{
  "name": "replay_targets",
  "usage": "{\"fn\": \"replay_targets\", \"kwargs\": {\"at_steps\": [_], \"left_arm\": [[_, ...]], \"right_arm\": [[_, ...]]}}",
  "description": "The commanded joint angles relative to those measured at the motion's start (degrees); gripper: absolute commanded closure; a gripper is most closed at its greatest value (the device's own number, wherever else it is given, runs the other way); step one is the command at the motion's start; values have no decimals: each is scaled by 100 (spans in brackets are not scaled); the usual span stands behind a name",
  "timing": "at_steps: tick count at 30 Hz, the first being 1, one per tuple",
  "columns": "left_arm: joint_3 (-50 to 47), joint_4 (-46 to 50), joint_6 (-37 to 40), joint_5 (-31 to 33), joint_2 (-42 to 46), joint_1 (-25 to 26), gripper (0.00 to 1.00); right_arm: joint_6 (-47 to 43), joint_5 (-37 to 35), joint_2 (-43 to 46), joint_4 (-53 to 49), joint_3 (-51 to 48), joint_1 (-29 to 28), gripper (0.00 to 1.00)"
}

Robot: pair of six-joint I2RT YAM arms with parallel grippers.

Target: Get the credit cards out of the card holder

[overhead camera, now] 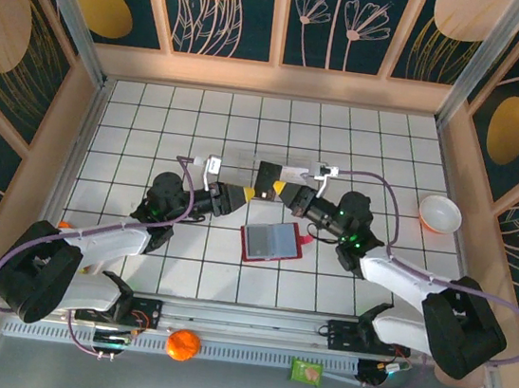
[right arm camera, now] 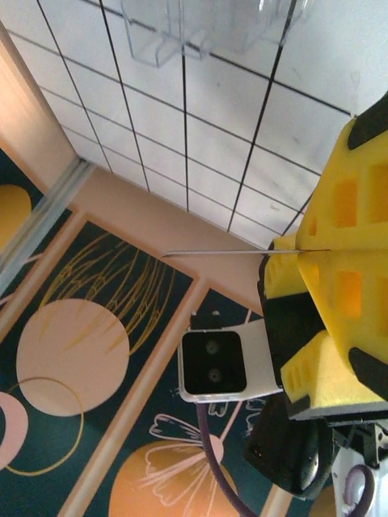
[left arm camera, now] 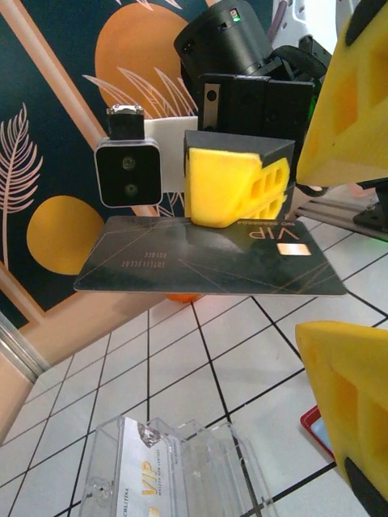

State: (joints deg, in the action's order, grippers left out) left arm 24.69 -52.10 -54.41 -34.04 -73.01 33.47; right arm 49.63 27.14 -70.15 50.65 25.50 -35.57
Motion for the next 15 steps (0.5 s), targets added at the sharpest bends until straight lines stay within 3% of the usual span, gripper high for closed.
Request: {"fn": "replay_targets", "kwargs": {"at_steps": [1,15], "left_arm": [[72,-106,10,-60,109,-29,55],[114,467,346,94,580,-43,72]], "right_arm": [[166,13,-112,701,244,-183,100],[117,35,-298,550,230,-366,100]]}}
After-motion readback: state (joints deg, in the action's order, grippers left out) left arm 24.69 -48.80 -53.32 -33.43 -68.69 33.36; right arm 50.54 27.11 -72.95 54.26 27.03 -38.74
